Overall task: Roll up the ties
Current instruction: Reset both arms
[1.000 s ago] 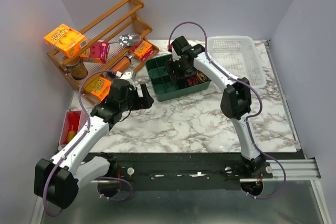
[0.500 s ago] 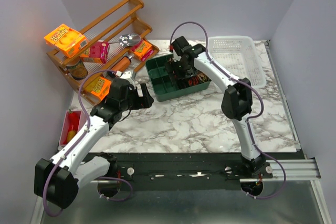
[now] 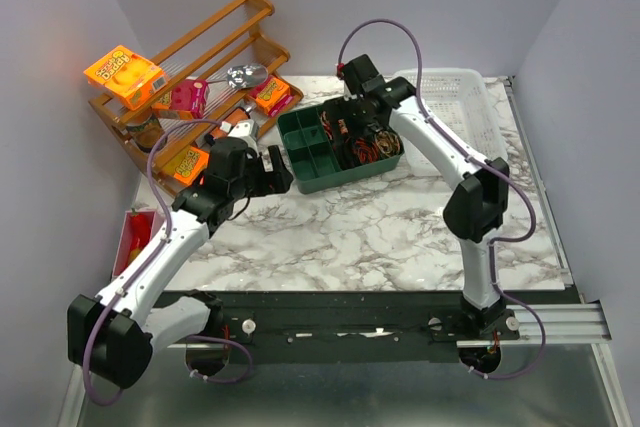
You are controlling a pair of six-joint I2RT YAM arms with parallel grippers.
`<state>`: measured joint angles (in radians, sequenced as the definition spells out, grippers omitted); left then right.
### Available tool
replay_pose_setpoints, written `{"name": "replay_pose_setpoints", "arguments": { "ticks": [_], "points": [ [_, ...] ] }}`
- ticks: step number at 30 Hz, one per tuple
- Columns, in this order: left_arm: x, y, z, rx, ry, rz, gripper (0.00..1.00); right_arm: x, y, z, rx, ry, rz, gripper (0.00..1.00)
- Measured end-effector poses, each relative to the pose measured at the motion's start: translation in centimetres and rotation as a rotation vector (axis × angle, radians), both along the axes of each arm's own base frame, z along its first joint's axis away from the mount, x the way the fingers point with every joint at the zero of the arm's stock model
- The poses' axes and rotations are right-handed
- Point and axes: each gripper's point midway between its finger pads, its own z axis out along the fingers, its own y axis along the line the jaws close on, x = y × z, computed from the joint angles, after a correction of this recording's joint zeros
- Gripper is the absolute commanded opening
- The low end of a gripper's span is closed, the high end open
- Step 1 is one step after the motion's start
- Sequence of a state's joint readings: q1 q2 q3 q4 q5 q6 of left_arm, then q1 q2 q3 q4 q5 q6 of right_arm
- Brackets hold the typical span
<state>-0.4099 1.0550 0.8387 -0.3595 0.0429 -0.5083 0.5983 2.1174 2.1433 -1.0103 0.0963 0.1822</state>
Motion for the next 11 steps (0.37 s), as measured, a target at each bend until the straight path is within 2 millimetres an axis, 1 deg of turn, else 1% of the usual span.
{"name": "replay_pose_setpoints", "arguments": {
  "ticks": [3, 6, 9, 11],
  "points": [
    [0.6, -0.1, 1.0, -0.002, -0.021, 0.004, 0.99, -0.3, -0.8, 1.0, 0.012, -0.052, -0.025, 1.00],
    [1.0, 0.0, 2.0, -0.002, -0.045, 0.012, 0.99, -0.9, -1.6, 2.6, 0.050, -0.128, -0.041, 1.00],
    [1.3, 0.0, 2.5, -0.001, -0.063, 0.018, 0.99, -1.4, -2.2, 5.1, 0.105, -0.217, -0.056, 1.00],
    [1.4, 0.0, 2.7, -0.003, -0.075, 0.015, 0.99, -1.3, -2.4, 7.0, 0.138, -0.278, -0.065, 1.00]
  ]
}}
